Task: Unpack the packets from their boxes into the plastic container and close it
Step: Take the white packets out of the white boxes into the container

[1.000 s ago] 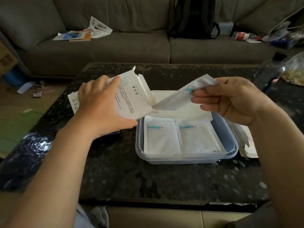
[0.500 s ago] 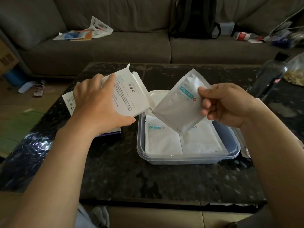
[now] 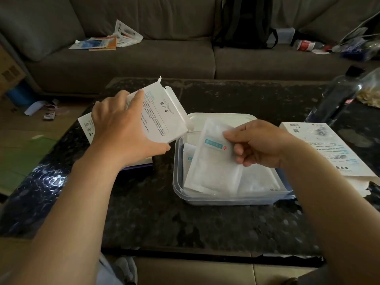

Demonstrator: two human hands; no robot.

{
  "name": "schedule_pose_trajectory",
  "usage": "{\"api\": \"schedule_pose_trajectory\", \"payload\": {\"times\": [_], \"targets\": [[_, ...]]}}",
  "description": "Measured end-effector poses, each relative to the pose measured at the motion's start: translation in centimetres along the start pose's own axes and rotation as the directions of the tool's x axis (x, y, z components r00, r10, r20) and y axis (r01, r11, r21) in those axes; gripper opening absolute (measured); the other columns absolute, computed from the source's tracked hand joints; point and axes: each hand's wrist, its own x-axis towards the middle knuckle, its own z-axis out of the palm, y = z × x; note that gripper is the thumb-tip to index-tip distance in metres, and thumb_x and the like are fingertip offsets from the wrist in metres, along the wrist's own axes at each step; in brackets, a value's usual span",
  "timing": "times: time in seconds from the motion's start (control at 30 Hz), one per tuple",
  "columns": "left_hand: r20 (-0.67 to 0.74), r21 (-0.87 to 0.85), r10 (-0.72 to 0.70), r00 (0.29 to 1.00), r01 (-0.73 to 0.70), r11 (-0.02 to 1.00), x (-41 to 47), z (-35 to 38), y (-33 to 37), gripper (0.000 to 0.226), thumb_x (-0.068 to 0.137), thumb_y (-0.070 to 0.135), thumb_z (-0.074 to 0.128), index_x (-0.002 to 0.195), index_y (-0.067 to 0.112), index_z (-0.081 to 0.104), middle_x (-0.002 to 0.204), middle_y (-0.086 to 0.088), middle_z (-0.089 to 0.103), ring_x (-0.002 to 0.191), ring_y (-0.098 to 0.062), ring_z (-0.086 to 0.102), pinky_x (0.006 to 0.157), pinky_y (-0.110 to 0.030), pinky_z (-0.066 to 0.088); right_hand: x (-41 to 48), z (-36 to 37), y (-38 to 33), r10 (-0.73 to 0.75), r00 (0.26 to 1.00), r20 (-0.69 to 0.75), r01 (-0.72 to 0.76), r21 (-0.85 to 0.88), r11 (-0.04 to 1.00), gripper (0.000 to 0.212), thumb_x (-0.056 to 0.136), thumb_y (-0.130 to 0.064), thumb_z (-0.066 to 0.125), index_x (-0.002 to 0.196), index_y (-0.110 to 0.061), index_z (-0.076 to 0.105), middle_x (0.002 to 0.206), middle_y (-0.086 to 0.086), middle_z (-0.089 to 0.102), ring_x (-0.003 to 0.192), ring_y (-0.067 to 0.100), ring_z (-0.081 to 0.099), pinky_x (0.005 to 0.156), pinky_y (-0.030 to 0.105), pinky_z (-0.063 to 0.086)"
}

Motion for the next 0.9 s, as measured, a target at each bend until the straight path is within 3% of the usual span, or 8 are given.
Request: {"api": "schedule_pose_trajectory", "payload": {"times": [0.13, 0.27, 0.4, 0.5, 0.6, 0.67, 0.77, 0.9], "targets": [[-0.008, -0.008, -0.012, 1.000, 0.012, 1.000, 0.0, -0.1, -0.1, 0.123, 0.049, 0.078, 0.074, 0.148, 0.028, 0.020, 0.148, -0.008, 0.031, 0.138, -0.035, 0.026, 0.116, -0.054, 0.018, 1.1, 2.1, 0.2, -0.073, 0.996, -0.053, 0.057, -0.253, 0.966, 0.006, 0.098, -0.018, 0.065, 0.103, -0.016, 0.064, 0.070, 0.010, 0.072, 0.058, 0.021, 0.069, 0.061, 0.035, 0.062], [0.002, -0.017, -0.022, 1.000, 0.022, 1.000, 0.1, -0.1, -0.1, 0.125, 0.051, 0.077, 0.076, 0.149, 0.028, 0.018, 0.150, -0.008, 0.029, 0.139, -0.035, 0.024, 0.116, -0.054, 0.017, 2.2, 3.5, 1.2, -0.133, 0.987, -0.089, 0.083, -0.426, 0.901, 0.033, 0.095, -0.013, 0.068, 0.117, -0.032, 0.054, 0.079, 0.009, 0.073, 0.058, 0.019, 0.072, 0.056, 0.029, 0.061], [0.002, -0.025, -0.013, 1.000, 0.013, 1.000, -0.1, -0.3, 0.2, 0.124, 0.052, 0.076, 0.077, 0.149, 0.028, 0.019, 0.150, -0.008, 0.029, 0.139, -0.034, 0.024, 0.116, -0.053, 0.017, 2.5, 3.5, 2.0, -0.277, 0.961, -0.005, 0.208, -0.649, 0.732, 0.034, 0.091, -0.026, 0.074, 0.117, -0.037, 0.056, 0.102, -0.009, 0.068, 0.083, 0.014, 0.067, 0.089, 0.034, 0.060], [0.005, -0.040, 0.001, 1.000, -0.001, 0.999, -0.1, -0.3, 0.4, 0.122, 0.052, 0.075, 0.078, 0.149, 0.028, 0.020, 0.148, -0.007, 0.031, 0.138, -0.034, 0.025, 0.116, -0.052, 0.017, 2.2, 3.4, 2.2, -0.280, 0.957, 0.072, 0.239, -0.745, 0.623, 0.037, 0.087, -0.039, 0.077, 0.118, -0.039, 0.056, 0.126, -0.012, 0.060, 0.106, 0.011, 0.060, 0.104, 0.037, 0.052], [-0.005, -0.050, 0.019, 1.000, -0.019, 0.999, -0.2, -0.2, 0.6, 0.118, 0.051, 0.075, 0.077, 0.145, 0.029, 0.024, 0.144, -0.006, 0.034, 0.135, -0.033, 0.027, 0.114, -0.051, 0.018, 1.4, 3.3, 2.2, -0.136, 0.976, 0.170, 0.216, -0.827, 0.518, 0.078, 0.082, -0.059, 0.073, 0.148, -0.043, 0.036, 0.157, -0.014, 0.035, 0.140, 0.016, 0.039, 0.118, 0.039, 0.032], [0.001, -0.060, 0.029, 1.000, -0.029, 0.998, -0.2, -0.2, 0.7, 0.118, 0.050, 0.076, 0.076, 0.144, 0.029, 0.024, 0.142, -0.005, 0.034, 0.134, -0.033, 0.027, 0.114, -0.050, 0.018, 1.0, 3.5, 2.5, -0.070, 0.972, 0.226, 0.233, -0.862, 0.450, 0.093, 0.083, -0.065, 0.067, 0.157, -0.043, 0.017, 0.166, -0.014, 0.018, 0.151, 0.017, 0.022, 0.122, 0.040, 0.022], [0.022, -0.080, 0.034, 0.999, -0.032, 0.996, -0.3, -0.2, 0.9, 0.120, 0.048, 0.078, 0.070, 0.146, 0.028, 0.022, 0.144, -0.004, 0.032, 0.135, -0.032, 0.026, 0.114, -0.049, 0.018, 1.3, 3.7, 3.1, -0.029, 0.962, 0.273, 0.264, -0.891, 0.370, 0.093, 0.086, -0.067, 0.059, 0.158, -0.047, 0.003, 0.169, -0.013, -0.001, 0.156, 0.021, 0.004, 0.124, 0.048, 0.013], [0.028, -0.093, 0.035, 0.999, -0.033, 0.995, -0.4, -0.2, 1.0, 0.121, 0.046, 0.078, 0.065, 0.147, 0.028, 0.020, 0.144, -0.004, 0.033, 0.134, -0.032, 0.027, 0.115, -0.049, 0.018, 1.8, 3.6, 3.4, -0.005, 0.948, 0.317, 0.298, -0.885, 0.357, 0.090, 0.089, -0.065, 0.057, 0.155, -0.054, -0.003, 0.168, -0.016, -0.011, 0.156, 0.018, -0.009, 0.126, 0.050, 0.008]]}}
